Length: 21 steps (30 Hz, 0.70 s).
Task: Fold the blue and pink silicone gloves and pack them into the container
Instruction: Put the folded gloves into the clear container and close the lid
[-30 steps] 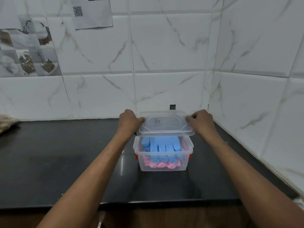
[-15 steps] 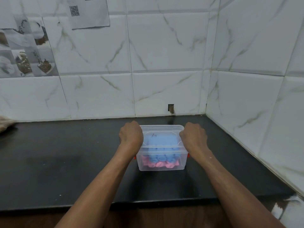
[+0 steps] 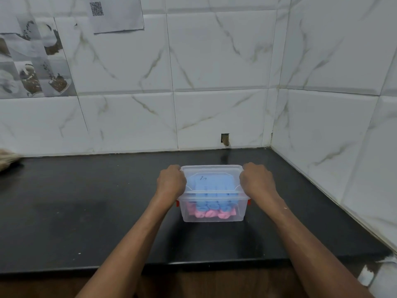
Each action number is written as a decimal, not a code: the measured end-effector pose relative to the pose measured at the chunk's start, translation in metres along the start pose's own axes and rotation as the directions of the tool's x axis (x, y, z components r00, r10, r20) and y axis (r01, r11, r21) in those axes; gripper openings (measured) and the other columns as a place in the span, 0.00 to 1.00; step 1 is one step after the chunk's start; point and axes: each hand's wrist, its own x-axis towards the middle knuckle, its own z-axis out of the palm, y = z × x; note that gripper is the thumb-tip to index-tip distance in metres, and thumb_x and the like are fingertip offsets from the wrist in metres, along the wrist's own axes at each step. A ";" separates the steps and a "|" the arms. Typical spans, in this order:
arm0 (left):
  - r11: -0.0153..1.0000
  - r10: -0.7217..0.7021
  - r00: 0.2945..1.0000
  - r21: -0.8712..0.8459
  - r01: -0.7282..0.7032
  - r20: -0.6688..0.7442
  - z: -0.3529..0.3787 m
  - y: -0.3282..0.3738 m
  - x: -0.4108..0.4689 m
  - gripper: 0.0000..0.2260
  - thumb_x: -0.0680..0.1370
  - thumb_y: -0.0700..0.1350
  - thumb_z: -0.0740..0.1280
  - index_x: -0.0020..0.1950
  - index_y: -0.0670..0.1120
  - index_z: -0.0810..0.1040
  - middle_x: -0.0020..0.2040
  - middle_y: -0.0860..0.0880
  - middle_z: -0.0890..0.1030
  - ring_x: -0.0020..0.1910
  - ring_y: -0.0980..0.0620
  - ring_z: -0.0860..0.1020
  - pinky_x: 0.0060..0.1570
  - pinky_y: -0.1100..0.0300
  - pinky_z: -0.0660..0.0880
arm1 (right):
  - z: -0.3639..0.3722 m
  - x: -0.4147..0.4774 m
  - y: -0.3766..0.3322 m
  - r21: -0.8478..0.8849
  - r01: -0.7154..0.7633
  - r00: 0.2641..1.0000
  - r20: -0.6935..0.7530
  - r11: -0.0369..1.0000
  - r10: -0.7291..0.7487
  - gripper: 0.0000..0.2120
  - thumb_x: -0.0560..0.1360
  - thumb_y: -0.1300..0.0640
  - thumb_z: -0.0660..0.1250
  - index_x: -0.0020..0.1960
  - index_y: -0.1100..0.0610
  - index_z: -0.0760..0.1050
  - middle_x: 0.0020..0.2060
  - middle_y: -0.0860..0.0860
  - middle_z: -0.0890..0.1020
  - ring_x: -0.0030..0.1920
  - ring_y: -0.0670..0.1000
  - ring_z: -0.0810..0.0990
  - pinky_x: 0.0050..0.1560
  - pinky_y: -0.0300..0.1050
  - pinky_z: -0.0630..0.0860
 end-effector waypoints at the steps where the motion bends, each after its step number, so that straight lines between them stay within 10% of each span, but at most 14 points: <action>1: 0.999 0.029 1.000 -0.035 -0.029 -0.001 0.001 -0.001 -0.002 0.14 0.80 0.39 0.56 0.58 0.38 0.79 0.57 0.38 0.81 0.57 0.37 0.77 0.52 0.53 0.73 | 0.002 0.000 0.002 0.002 0.002 0.999 0.034 1.000 -0.002 0.07 0.79 0.59 0.60 0.53 0.58 0.76 0.45 0.54 0.80 0.37 0.51 0.77 0.35 0.42 0.73; 5: 0.989 0.031 1.000 -0.145 -0.031 0.002 0.005 -0.006 -0.005 0.16 0.80 0.38 0.54 0.61 0.38 0.77 0.59 0.37 0.80 0.59 0.36 0.77 0.58 0.49 0.74 | 0.010 0.003 0.005 0.073 -0.010 0.996 0.088 0.997 0.004 0.12 0.80 0.59 0.59 0.60 0.59 0.74 0.48 0.54 0.80 0.31 0.46 0.70 0.28 0.37 0.64; 9: 0.972 0.012 0.992 -0.233 0.018 0.125 0.004 -0.008 -0.004 0.23 0.81 0.41 0.53 0.76 0.50 0.66 0.71 0.44 0.73 0.64 0.40 0.74 0.64 0.48 0.72 | 0.008 0.004 0.002 0.038 0.059 0.986 0.151 0.998 -0.064 0.25 0.79 0.61 0.54 0.76 0.54 0.61 0.65 0.57 0.77 0.54 0.56 0.79 0.43 0.43 0.69; 15: 0.976 0.036 0.993 -0.216 -0.011 0.112 0.006 -0.008 0.002 0.22 0.79 0.39 0.53 0.72 0.47 0.71 0.72 0.45 0.73 0.65 0.43 0.74 0.66 0.49 0.71 | 0.007 0.005 0.004 0.028 0.064 0.988 0.139 0.998 -0.067 0.20 0.79 0.58 0.52 0.70 0.53 0.68 0.64 0.55 0.77 0.56 0.58 0.78 0.50 0.50 0.72; 21: 0.934 -0.021 0.997 -0.355 0.047 0.078 0.017 -0.016 0.003 0.21 0.81 0.40 0.52 0.72 0.52 0.71 0.69 0.47 0.74 0.52 0.49 0.77 0.42 0.61 0.78 | 0.018 -0.004 0.008 0.319 -0.098 0.992 0.112 0.943 0.066 0.22 0.82 0.51 0.50 0.76 0.47 0.61 0.71 0.52 0.71 0.64 0.57 0.75 0.60 0.54 0.73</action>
